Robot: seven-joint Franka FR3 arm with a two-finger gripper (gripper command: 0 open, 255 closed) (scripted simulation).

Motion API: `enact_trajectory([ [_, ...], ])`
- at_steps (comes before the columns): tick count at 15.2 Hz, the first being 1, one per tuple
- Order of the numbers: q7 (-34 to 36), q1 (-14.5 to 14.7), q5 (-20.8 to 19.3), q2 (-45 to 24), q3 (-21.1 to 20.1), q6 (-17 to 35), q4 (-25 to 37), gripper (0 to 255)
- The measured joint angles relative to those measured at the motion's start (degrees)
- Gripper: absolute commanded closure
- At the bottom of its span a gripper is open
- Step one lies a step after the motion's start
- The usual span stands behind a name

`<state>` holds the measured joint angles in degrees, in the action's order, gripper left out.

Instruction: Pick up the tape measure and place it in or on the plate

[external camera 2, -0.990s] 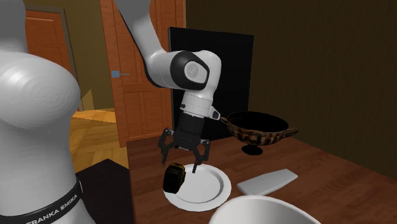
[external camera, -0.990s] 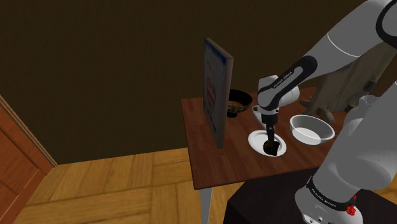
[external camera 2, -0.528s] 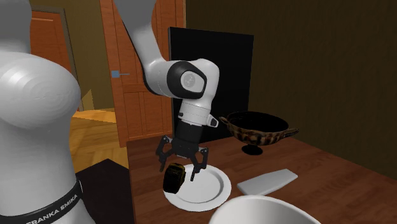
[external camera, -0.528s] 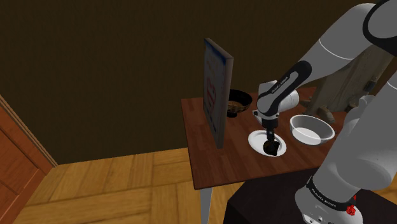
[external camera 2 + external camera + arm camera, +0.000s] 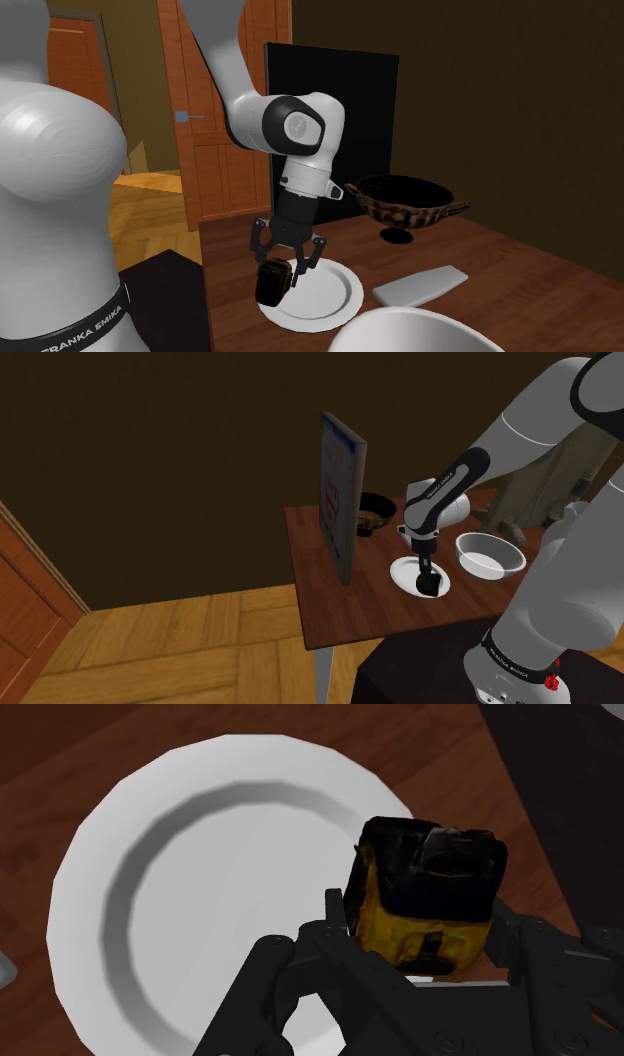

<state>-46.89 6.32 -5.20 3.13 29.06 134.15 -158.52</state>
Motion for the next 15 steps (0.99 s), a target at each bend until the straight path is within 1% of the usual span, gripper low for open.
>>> enact_trajectory([
  [7, 0.2, -0.1, -0.3, 0.4, 0.0, -0.4, 0.0, 255],
  [15, 3.1, -1.2, -4.0, 8.4, -0.6, -8.3, 0.6, 255],
])
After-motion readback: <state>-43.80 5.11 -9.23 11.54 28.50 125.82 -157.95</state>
